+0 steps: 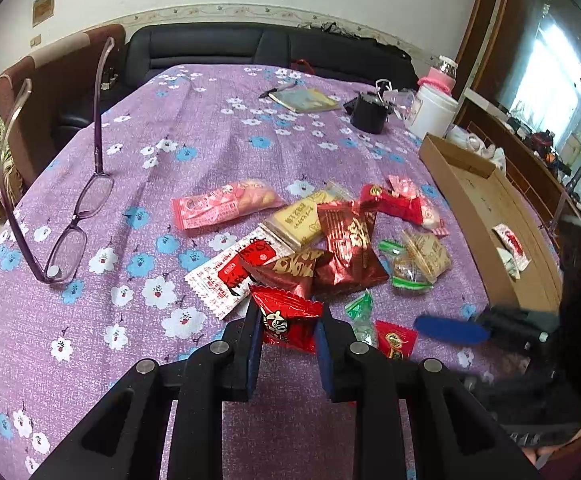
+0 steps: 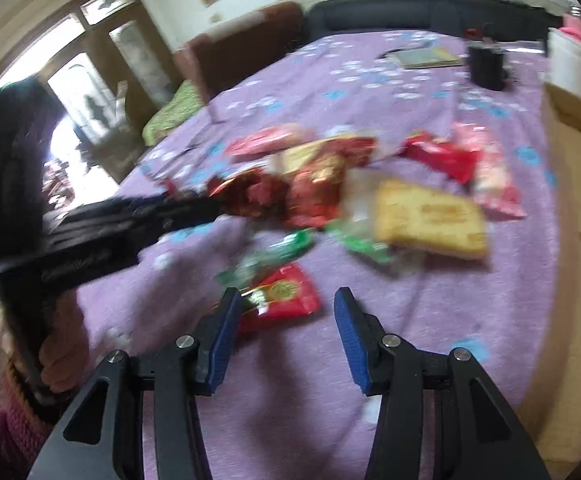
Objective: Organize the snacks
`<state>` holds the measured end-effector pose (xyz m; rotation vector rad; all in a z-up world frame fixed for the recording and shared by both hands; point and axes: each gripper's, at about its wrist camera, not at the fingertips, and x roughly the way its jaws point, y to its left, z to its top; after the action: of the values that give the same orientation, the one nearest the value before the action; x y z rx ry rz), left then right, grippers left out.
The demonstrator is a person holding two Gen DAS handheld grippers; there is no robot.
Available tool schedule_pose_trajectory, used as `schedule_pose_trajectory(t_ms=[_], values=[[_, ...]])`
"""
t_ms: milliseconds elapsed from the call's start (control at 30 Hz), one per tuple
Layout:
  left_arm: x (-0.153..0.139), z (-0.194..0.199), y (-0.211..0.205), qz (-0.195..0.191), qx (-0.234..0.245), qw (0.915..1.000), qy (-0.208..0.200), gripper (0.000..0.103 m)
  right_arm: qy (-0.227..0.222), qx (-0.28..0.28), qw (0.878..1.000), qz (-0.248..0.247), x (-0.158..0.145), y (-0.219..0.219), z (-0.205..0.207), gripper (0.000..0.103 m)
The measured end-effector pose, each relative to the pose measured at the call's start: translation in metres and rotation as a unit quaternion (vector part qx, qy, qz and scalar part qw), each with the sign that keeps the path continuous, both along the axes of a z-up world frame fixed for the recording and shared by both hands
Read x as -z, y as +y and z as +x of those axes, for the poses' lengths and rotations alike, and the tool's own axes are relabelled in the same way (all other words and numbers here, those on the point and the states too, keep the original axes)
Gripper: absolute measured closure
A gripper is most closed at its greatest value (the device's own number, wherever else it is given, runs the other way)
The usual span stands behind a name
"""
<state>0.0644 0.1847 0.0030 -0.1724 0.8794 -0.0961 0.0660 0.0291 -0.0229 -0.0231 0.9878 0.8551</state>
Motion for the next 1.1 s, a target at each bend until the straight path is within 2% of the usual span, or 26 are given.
schedule_pose_trajectory(t_ms=[67, 100, 167, 200, 300, 433, 567, 867, 900, 933, 967, 1100], values=[[-0.002, -0.001, 0.005, -0.012, -0.002, 0.9999, -0.001, 0.079, 0.023, -0.063, 0.998, 0.014, -0.001, 0.008, -0.010, 0.054], [-0.002, -0.001, 0.008, -0.017, -0.006, 0.9998, -0.002, 0.079, 0.045, -0.119, 0.992, 0.027, 0.000, 0.014, -0.020, 0.054], [-0.004, -0.001, 0.012, -0.024, -0.012, 0.9996, -0.004, 0.079, 0.029, -0.156, 0.987, 0.027, -0.004, 0.020, -0.037, 0.054], [-0.004, -0.001, 0.015, -0.030, -0.016, 0.9994, -0.005, 0.079, 0.008, -0.163, 0.987, 0.015, -0.008, 0.023, -0.044, 0.053], [-0.006, -0.001, 0.023, -0.042, -0.028, 0.9987, -0.009, 0.079, -0.015, -0.142, 0.990, 0.007, -0.011, 0.021, -0.044, 0.052], [-0.008, -0.001, 0.029, -0.050, -0.040, 0.9979, -0.011, 0.079, -0.009, -0.131, 0.991, 0.010, -0.009, 0.019, -0.038, 0.052], [-0.010, -0.003, 0.033, -0.068, -0.039, 0.9968, -0.018, 0.079, -0.031, -0.143, 0.989, -0.009, -0.014, 0.029, -0.044, 0.050], [-0.011, -0.003, 0.036, -0.078, -0.044, 0.9958, -0.019, 0.079, -0.038, -0.175, 0.982, -0.059, 0.000, 0.079, -0.047, 0.050], [-0.011, -0.004, 0.036, -0.078, -0.044, 0.9958, -0.019, 0.079, -0.054, -0.173, 0.981, -0.063, 0.000, 0.082, -0.050, 0.054], [-0.012, -0.004, 0.036, -0.077, -0.043, 0.9959, -0.020, 0.079, -0.064, -0.170, 0.981, -0.072, 0.000, 0.084, -0.053, 0.080], [-0.012, -0.005, 0.035, -0.077, -0.041, 0.9960, -0.021, 0.079, -0.074, -0.165, 0.980, -0.083, 0.000, 0.085, -0.056, 0.085], [-0.014, -0.006, 0.031, -0.064, -0.040, 0.9968, -0.026, 0.079, -0.102, -0.127, 0.982, -0.094, -0.007, 0.070, -0.060, 0.086]])
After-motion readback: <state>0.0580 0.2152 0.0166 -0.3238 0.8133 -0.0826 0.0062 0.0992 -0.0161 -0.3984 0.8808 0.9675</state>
